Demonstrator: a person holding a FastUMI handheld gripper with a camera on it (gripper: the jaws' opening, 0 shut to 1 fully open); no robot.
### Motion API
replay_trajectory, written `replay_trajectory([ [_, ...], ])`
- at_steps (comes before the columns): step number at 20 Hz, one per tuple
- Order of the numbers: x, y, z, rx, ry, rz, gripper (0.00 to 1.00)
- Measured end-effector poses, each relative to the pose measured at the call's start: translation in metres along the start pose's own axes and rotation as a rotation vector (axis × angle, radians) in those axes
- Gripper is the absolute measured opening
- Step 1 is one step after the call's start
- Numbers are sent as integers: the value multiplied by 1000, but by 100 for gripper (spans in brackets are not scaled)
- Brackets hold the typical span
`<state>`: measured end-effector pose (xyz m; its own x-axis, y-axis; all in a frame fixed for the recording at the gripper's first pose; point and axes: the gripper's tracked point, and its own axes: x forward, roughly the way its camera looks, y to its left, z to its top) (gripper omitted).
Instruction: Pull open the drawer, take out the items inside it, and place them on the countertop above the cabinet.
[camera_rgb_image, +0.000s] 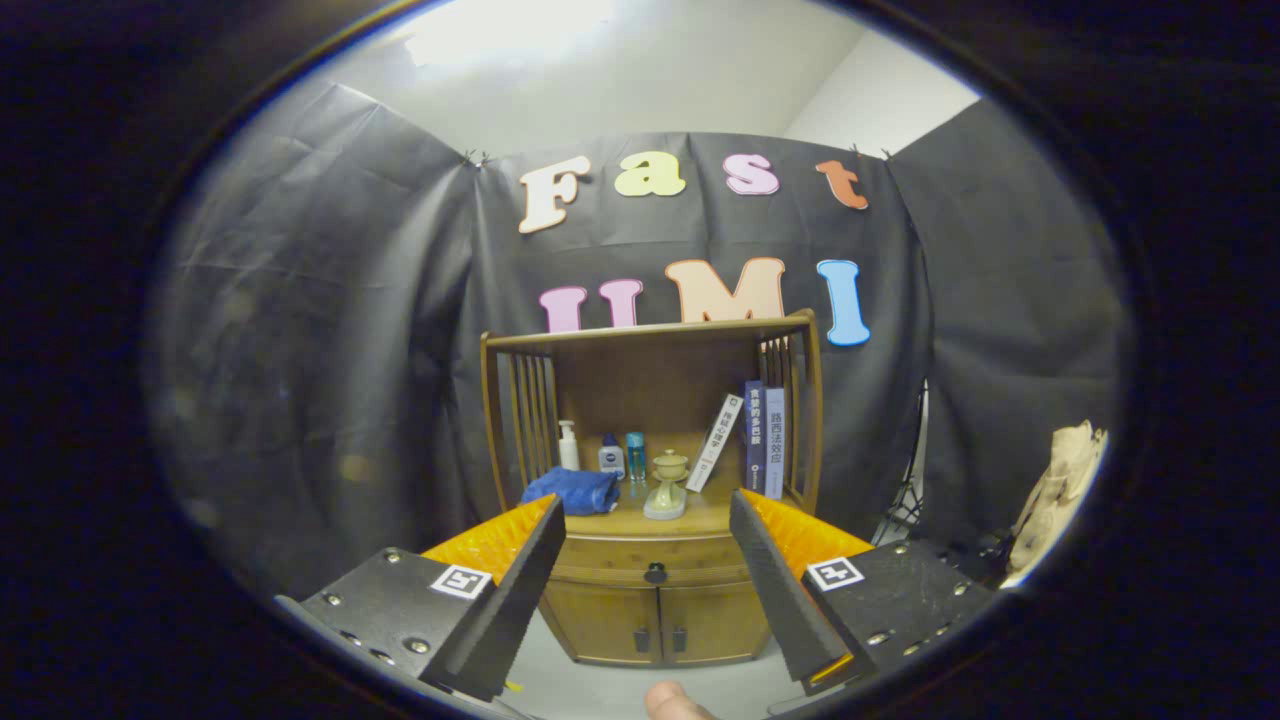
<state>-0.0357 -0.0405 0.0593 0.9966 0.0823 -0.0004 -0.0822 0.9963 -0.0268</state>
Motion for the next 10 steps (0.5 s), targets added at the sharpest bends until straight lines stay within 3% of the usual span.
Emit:
replay_trajectory([
  [10, -4, -14, -16, 86, 20, 45, 99],
])
